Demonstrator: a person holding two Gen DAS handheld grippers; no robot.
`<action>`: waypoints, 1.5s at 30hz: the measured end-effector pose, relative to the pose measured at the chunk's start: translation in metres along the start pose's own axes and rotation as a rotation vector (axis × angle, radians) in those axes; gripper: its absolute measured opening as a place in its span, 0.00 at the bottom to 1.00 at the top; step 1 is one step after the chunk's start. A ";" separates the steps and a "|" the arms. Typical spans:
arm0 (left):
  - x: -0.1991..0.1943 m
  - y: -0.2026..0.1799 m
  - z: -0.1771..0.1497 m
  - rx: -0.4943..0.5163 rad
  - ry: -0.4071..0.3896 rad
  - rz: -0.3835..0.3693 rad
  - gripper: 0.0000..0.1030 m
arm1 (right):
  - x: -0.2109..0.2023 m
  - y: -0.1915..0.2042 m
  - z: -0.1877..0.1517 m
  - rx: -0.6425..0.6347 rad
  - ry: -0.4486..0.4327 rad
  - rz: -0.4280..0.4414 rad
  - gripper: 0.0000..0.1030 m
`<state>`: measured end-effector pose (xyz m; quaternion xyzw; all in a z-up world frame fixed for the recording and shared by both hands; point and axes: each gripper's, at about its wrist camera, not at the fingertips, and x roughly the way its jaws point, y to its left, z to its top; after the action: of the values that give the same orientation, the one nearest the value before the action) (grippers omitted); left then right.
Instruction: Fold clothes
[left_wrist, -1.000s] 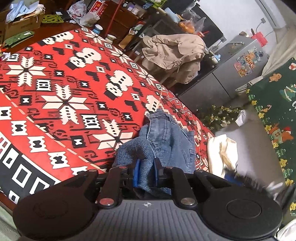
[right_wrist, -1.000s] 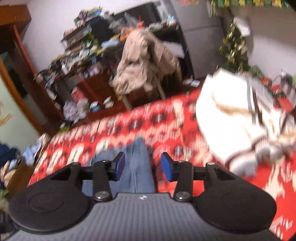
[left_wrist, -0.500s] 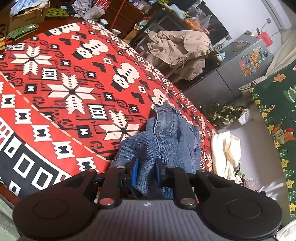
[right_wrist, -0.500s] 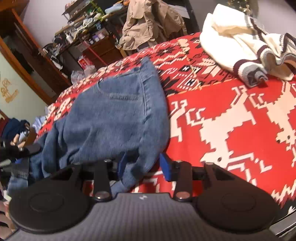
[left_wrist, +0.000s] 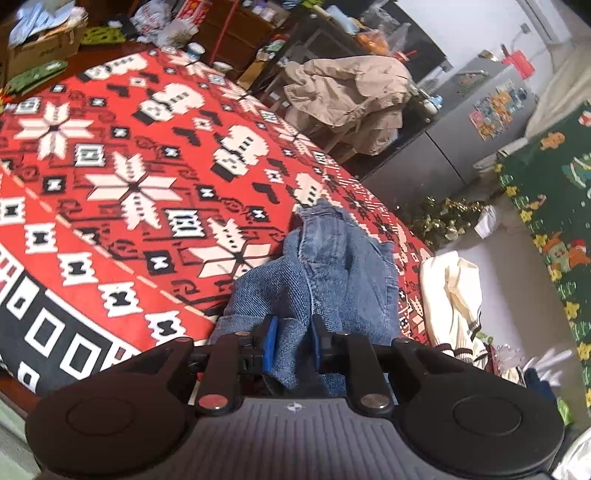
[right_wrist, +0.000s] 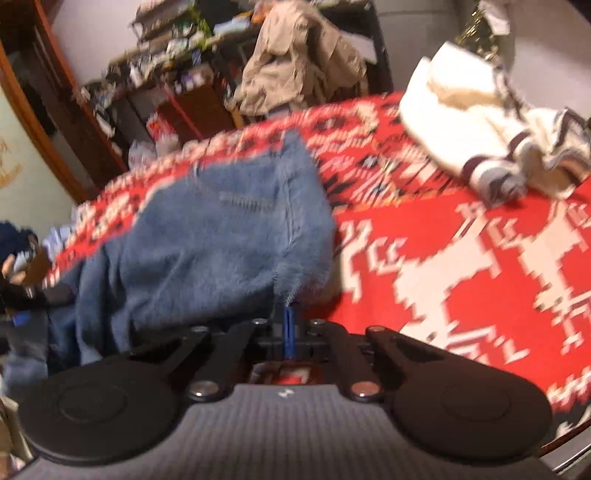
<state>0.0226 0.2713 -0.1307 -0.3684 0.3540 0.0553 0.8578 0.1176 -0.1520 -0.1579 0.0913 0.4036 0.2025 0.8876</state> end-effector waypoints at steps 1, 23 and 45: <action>-0.001 -0.002 0.001 0.006 -0.003 -0.003 0.17 | -0.007 -0.004 0.005 0.016 -0.022 0.004 0.00; 0.010 0.003 -0.013 0.033 0.063 0.004 0.36 | -0.041 -0.121 0.029 0.180 -0.098 -0.173 0.15; 0.106 -0.010 0.038 0.111 0.305 -0.016 0.56 | 0.028 -0.085 0.074 -0.008 0.077 -0.035 0.52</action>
<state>0.1263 0.2721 -0.1752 -0.3275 0.4798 -0.0277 0.8135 0.2146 -0.2162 -0.1559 0.0729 0.4384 0.1920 0.8750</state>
